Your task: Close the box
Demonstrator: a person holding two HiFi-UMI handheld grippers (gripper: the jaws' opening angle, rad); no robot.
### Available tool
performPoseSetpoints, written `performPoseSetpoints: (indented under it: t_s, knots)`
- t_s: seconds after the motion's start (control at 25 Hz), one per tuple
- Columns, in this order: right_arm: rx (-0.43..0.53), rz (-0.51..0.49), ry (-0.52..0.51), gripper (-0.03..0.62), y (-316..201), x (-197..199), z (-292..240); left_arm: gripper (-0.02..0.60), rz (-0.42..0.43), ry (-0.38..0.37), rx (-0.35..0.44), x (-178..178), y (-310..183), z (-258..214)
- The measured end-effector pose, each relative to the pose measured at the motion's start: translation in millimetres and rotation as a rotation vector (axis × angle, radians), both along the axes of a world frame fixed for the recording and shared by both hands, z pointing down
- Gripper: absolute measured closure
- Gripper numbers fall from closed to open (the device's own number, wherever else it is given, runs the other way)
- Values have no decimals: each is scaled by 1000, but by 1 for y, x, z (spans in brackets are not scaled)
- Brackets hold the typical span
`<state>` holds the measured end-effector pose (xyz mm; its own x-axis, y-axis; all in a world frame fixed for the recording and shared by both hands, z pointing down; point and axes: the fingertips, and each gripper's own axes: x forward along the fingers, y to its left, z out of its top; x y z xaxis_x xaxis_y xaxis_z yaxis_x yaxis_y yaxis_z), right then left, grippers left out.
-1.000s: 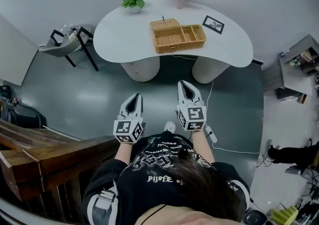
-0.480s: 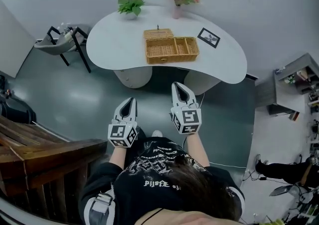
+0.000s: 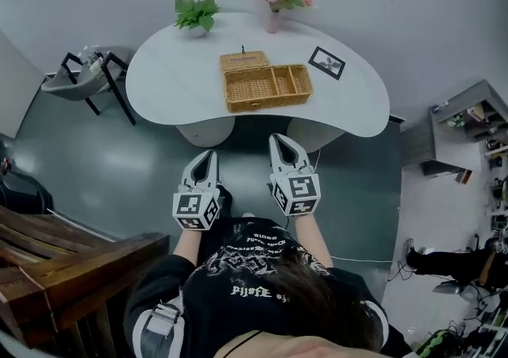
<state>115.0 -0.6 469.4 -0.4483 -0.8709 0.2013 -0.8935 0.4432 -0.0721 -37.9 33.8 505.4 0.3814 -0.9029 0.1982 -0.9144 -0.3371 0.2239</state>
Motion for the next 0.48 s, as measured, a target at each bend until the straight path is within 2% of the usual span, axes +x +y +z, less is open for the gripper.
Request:
performPoseSetpoints:
  t_s: [0.24, 0.44, 0.48]
  knots:
    - [-18, 42, 20, 569, -56, -7, -3, 554, -6, -37, -13, -16, -69, 1]
    - [-81, 62, -6, 566, -108, -20, 5, 554, -1, -23, -44, -32, -126, 8]
    - [-92, 73, -7, 546, -118, -22, 7, 554, 1, -21, -43, -35, -137, 8]
